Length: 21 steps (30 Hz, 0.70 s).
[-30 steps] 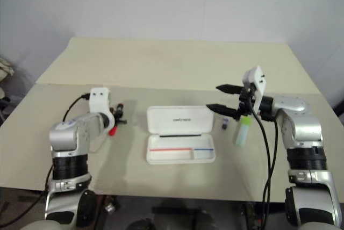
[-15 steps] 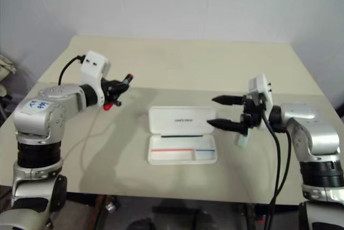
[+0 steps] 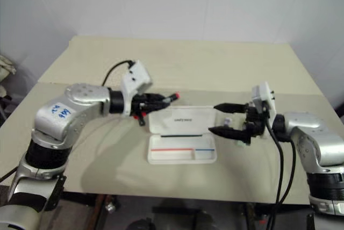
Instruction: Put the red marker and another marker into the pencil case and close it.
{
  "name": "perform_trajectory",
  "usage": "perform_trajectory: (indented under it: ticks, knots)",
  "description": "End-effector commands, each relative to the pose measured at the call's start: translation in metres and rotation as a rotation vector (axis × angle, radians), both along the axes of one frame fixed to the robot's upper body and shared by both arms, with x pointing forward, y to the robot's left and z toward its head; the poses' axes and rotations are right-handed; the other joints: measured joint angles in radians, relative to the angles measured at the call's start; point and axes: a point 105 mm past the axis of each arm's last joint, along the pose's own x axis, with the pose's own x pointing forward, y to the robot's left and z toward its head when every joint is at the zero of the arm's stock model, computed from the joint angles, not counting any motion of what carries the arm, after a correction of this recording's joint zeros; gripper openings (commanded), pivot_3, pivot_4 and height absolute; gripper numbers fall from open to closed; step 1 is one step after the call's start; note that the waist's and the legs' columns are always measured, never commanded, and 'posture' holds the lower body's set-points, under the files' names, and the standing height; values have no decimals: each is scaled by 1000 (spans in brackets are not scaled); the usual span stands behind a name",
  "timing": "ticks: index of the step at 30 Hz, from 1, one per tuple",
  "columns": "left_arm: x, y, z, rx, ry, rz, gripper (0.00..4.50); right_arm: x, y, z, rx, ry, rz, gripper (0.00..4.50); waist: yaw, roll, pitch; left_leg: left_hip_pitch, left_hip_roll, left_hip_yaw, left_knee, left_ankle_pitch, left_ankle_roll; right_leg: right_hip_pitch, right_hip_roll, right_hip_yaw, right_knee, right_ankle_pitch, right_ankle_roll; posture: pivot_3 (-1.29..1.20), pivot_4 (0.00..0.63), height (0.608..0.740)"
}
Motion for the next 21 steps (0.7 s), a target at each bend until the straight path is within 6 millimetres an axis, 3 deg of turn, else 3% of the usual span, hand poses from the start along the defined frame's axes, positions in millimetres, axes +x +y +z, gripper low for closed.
perform_trajectory:
  ticks: [1,10,16,21]
  knots:
    - [-6,-14,-10,68,-40,-97,571,-8,-5,6,-29,-53,5,4500,0,0,0,0,0,0,0,0,0,0,0,0,-1,0,0,0,150,740]
    - [-9,-20,-46,158,9,-185,571,-9,-5,-2,-12,-60,-65,4500,0,0,0,1,0,0,1,-1,3,0,1,2,0,0,0,0,150,740]
    - [5,-16,-53,227,-23,-184,571,-10,-5,-7,-2,-59,-102,4500,0,-1,0,1,-1,0,2,-2,4,0,1,2,1,0,0,0,150,740]
    - [9,-25,-51,226,-31,-231,571,-13,-4,-11,9,-60,-128,4500,1,-1,0,1,-1,1,2,-2,5,0,0,2,0,0,0,0,150,740]
